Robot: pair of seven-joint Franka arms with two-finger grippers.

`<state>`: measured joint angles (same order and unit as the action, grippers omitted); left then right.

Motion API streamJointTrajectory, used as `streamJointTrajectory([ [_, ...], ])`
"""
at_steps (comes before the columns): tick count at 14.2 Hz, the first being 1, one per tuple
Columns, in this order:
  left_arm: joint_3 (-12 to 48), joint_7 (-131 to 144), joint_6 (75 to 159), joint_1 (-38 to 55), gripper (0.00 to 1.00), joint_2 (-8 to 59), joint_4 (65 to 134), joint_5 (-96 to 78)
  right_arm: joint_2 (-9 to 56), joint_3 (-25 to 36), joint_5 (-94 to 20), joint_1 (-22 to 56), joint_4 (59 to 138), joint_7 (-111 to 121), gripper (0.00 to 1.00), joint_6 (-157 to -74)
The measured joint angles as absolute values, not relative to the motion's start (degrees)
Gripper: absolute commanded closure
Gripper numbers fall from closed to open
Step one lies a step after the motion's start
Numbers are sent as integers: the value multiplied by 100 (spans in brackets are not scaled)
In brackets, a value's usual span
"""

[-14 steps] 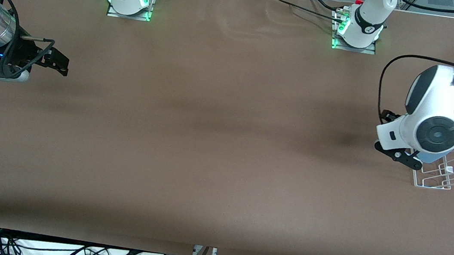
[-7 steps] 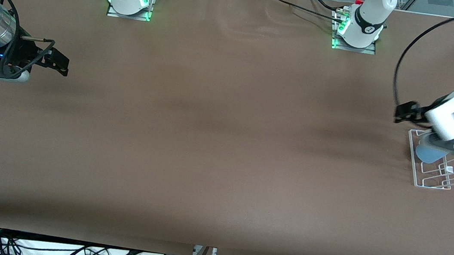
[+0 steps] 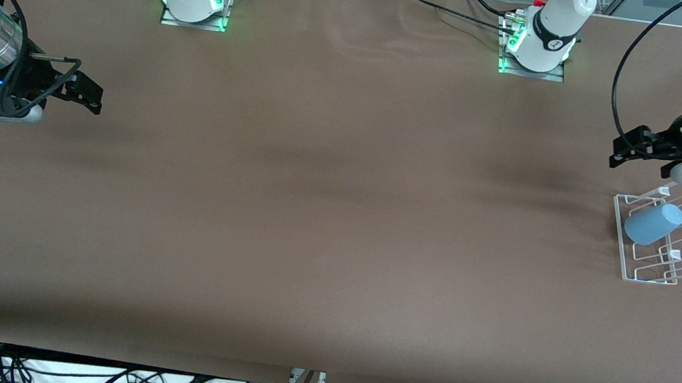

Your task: Transfer cup to left arm and place on rack

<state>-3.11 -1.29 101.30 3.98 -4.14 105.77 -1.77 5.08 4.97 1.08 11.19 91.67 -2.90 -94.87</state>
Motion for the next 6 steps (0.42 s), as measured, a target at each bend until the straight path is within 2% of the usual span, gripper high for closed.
streamJointTrajectory([
  [4, -254, -113, 10182, 371, 0, -400, 10610, -177, 508, 497, 108, 1119, 9164, -290, 0, -9487],
  [6, 33, -93, 10204, 123, 0, -400, 10608, -177, 508, 497, 108, 1119, 9163, -290, 0, -9487],
])
